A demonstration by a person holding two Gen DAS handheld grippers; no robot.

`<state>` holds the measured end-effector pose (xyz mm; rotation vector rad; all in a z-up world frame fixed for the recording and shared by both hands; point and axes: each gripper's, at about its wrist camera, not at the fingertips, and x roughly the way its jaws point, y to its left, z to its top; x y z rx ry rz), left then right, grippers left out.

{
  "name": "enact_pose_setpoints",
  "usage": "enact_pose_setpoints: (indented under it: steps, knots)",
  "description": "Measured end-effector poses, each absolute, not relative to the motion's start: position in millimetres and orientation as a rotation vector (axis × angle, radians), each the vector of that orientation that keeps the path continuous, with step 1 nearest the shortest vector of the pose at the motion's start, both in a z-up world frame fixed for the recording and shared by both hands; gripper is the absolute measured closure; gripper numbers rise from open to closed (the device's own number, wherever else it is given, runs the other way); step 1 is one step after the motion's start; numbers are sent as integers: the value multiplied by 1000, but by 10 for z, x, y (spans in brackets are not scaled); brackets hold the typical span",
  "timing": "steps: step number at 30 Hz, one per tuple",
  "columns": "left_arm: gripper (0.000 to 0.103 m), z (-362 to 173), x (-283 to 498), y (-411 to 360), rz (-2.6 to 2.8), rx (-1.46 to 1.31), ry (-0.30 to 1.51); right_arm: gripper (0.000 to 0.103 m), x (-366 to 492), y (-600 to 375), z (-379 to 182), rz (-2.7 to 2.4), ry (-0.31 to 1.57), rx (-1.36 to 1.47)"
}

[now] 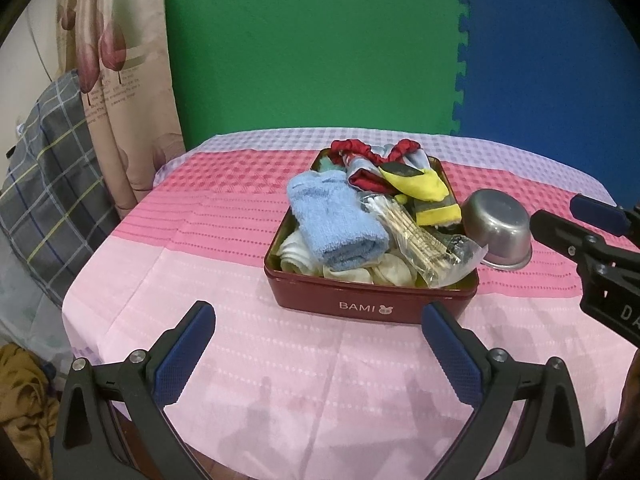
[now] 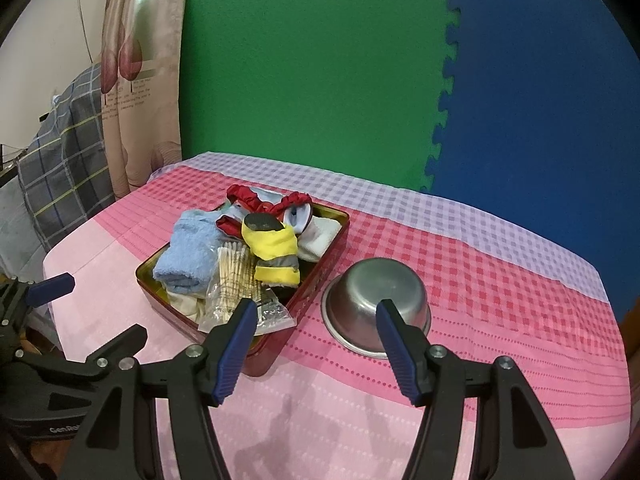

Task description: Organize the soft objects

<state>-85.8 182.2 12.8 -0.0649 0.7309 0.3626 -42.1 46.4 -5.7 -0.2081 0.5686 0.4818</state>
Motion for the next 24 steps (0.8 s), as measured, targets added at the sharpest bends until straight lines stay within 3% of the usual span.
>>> enact_pose_setpoints:
  steps: [24]
  knots:
    - [1,69,-826,1810,349,-63,771,40,-446,489,-106,496,588,-215]
